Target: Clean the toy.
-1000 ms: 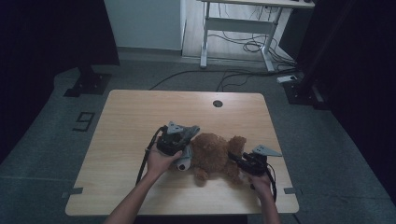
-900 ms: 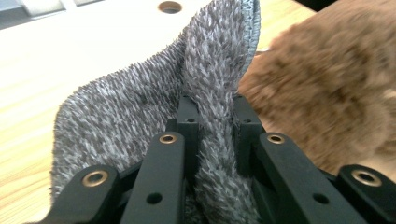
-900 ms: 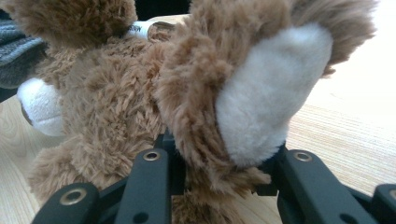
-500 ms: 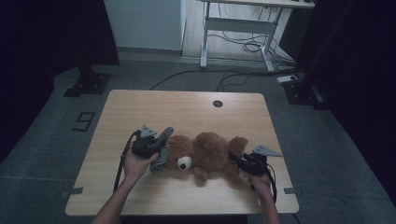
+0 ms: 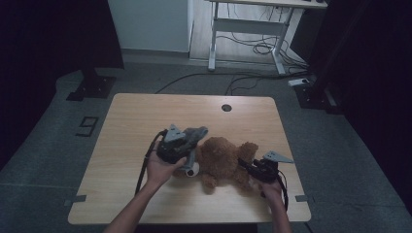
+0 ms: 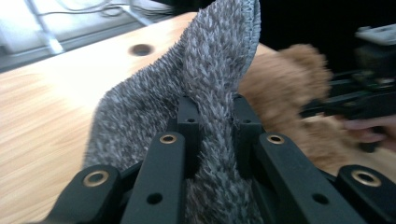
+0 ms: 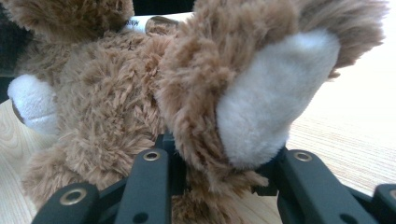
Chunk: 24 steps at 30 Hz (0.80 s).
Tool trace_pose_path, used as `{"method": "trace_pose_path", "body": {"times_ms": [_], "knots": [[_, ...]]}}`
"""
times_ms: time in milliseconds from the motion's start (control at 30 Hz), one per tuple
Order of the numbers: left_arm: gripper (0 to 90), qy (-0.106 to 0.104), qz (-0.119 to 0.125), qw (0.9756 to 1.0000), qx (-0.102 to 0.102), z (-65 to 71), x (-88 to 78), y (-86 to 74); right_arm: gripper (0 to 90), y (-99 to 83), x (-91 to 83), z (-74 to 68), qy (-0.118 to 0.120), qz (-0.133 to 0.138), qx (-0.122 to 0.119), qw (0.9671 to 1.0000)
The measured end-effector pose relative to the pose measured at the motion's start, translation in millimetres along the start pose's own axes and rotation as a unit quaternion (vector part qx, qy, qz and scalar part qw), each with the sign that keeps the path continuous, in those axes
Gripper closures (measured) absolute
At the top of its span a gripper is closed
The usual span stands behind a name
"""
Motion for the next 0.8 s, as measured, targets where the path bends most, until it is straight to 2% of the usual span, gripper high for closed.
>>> {"method": "trace_pose_path", "body": {"times_ms": [33,100,200,267,300,367,433,533,667,700,800], "knots": [[77.8,-0.018,-0.007,0.9998,-0.003,15.5,13.5,0.3,65.4,0.0,0.0,0.0,0.000,0.000,-0.001,1.0000],[77.8,-0.021,-0.022,0.9995,0.007,24.2,26.7,-4.1,65.3,0.1,-0.2,0.0,0.001,-0.001,-0.002,1.0000],[77.8,-0.016,-0.041,0.9990,0.011,25.2,42.1,-15.1,65.3,0.5,-0.6,0.2,0.001,-0.001,-0.003,1.0000],[77.9,-0.013,-0.042,0.9990,0.007,23.9,44.2,-17.6,65.3,0.8,-0.6,0.5,0.002,0.001,-0.003,1.0000],[77.9,-0.007,-0.048,0.9988,0.001,18.1,45.9,-23.7,65.3,0.9,-0.8,0.8,0.003,0.001,-0.003,1.0000],[77.9,-0.003,-0.050,0.9988,-0.003,14.4,45.3,-26.6,65.3,0.8,-0.8,0.9,0.003,0.001,-0.003,1.0000],[78.0,0.010,-0.062,0.9980,-0.009,1.0,40.5,-36.8,65.3,0.4,-0.5,1.0,0.003,0.001,-0.001,1.0000],[78.0,0.011,-0.056,0.9981,-0.024,-8.9,33.2,-43.2,65.3,0.2,-0.3,0.1,0.006,0.001,0.000,1.0000],[78.0,0.013,-0.048,0.9986,-0.019,-11.2,25.2,-43.5,65.3,-0.4,-0.2,-0.2,0.007,-0.001,-0.001,1.0000],[78.0,0.019,-0.046,0.9987,-0.008,-12.2,20.2,-42.9,65.4,-0.8,-0.3,0.2,0.007,-0.001,0.000,1.0000],[78.0,0.031,-0.039,0.9988,-0.001,-17.9,12.3,-41.1,65.3,-1.1,-0.4,0.8,0.007,-0.002,0.000,1.0000]]}}
Point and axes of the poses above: each handheld gripper's, and its own axes: x roughly forward along the jaws, y roughly out of its top, z roughly to its right, the point moved 7 cm from there along x, roughly forward along the jaws, and after that the axes turned 15 degrees about z, right-handed, at the moved point
